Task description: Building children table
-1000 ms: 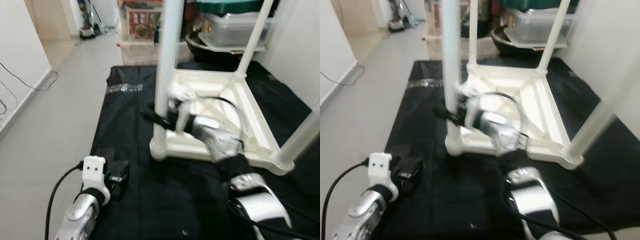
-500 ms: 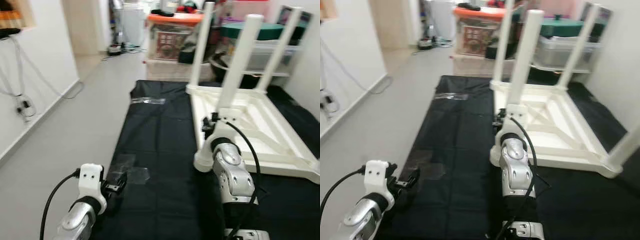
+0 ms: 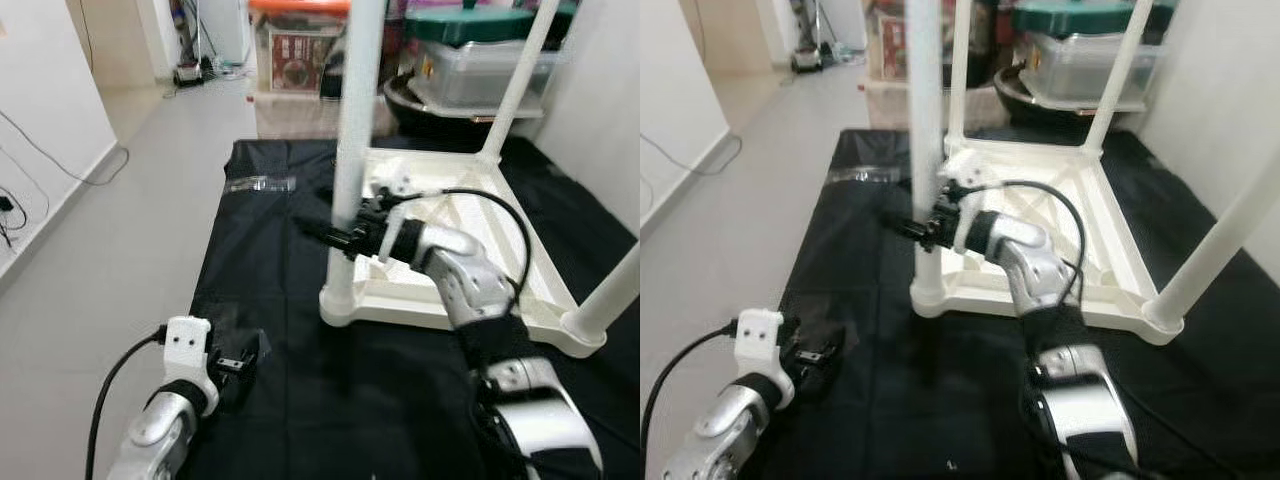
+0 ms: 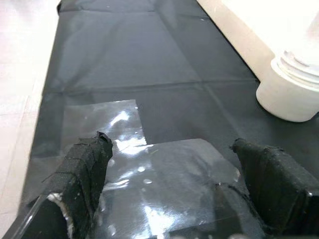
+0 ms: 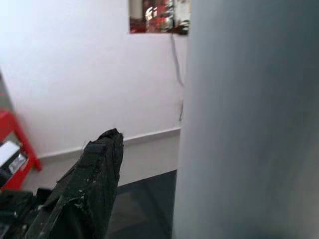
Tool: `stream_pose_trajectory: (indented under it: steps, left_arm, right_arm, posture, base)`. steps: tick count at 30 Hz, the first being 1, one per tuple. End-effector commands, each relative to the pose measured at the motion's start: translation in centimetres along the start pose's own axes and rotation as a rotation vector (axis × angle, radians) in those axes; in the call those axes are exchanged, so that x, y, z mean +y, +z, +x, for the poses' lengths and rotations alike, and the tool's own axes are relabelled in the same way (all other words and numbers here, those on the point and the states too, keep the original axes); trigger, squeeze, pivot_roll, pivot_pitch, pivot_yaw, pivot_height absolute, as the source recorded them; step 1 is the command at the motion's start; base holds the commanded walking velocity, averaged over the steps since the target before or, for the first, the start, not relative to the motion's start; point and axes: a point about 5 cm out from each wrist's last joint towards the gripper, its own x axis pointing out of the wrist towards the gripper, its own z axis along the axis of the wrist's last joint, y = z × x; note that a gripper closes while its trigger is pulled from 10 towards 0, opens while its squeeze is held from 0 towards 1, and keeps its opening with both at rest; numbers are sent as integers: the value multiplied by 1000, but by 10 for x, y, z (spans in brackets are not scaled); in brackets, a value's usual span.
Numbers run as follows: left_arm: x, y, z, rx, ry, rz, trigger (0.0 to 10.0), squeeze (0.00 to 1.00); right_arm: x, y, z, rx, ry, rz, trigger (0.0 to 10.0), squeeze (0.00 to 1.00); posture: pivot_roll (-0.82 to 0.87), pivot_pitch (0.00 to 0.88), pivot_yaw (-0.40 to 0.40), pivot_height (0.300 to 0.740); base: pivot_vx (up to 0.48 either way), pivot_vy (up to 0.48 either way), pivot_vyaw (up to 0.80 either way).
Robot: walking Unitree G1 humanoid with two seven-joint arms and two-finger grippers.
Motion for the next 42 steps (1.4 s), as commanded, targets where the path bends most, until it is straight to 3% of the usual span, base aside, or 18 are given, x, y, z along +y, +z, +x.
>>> stream_pose_trajectory:
  steps: [1,2,5,6,7,9,11,14,17,18,22,23,24,25,26,38,39,42]
  left_arm:
    - [1,-3,-3,12,12,6,10000,0]
    - [1,-2,-3,11,12,7,10000,0]
    - [1,-2,-4,11,14,8,10000,0]
    - [2,-3,-7,16,17,8,10000,0]
    - [2,-3,-7,16,17,8,10000,0]
    - [3,-5,-11,28,19,9,10000,0]
    - [3,-5,-11,28,19,9,10000,0]
    - [1,-6,-12,38,13,5,10000,0]
    - [-1,-8,-12,47,3,1,10000,0]
    - [-1,-8,-12,49,-3,-1,10000,0]
    - [-2,-7,-9,47,-8,0,10000,0]
    - [-3,-6,-8,44,-10,-1,10000,0]
    - [-3,-4,-7,39,-14,-1,10000,0]
    - [-3,-4,-7,38,-15,-1,10000,0]
    - [-3,-4,-7,38,-15,-1,10000,0]
    - [0,-3,-6,30,-4,6,10000,0]
    - [0,-2,-6,25,-2,7,10000,0]
    - [0,-2,-7,21,1,7,10000,0]
  right_arm:
    - [9,-13,13,22,28,42,1608,0]
    - [4,-16,16,18,-43,75,0,0]
    - [-8,-26,18,83,-280,74,0,0]
    - [-31,-41,2,155,-699,128,0,0]
    - [-31,-41,2,155,-699,128,0,0]
    - [-39,-82,-62,277,-1320,220,0,0]
    - [-39,-82,-62,277,-1320,220,0,0]
    - [-18,-100,-95,315,-1465,215,0,0]
    - [3,-97,-104,329,-1456,164,0,0]
    - [8,-94,-100,333,-1391,173,10000,0]
    - [11,-82,-75,219,-1196,219,10000,0]
    - [14,-68,-54,84,-1001,279,10000,1000]
    - [11,-33,-27,-68,-709,220,10000,1000]
    - [11,-24,-22,-93,-638,200,10000,1000]
    - [6,-14,-17,-118,-530,193,10000,0]
    - [7,-9,1,-64,-79,105,10000,0]
    - [12,-19,11,-28,-55,108,0,0]
    - [4,-36,24,94,-271,48,0,0]
  posture:
    - [89,0,-60,740]
    - [89,0,-60,740]
    - [86,0,-58,740]
    - [79,0,-51,740]
    - [79,0,-51,740]
    - [69,0,-42,740]
    - [69,0,-42,740]
    - [42,0,-18,740]
    - [23,0,-6,740]
    - [17,0,-4,740]
    - [16,0,-3,740]
    - [23,0,-6,740]
    - [29,0,-10,740]
    - [29,0,-10,740]
    - [37,0,-17,740]
    - [69,0,-41,740]
    - [78,0,-51,740]
    - [78,0,-51,740]
  base:
    - [0,0,0]
    - [0,0,0]
    - [0,0,0]
    - [0,0,0]
    - [0,0,0]
    - [0,0,0]
    - [0,0,0]
    - [0,0,0]
    - [0,0,0]
    - [0,0,0]
    - [0,0,0]
    - [0,0,0]
    - [0,0,0]
    - [0,0,0]
    - [0,0,0]
    - [0,0,0]
    - [0,0,0]
    - [0,0,0]
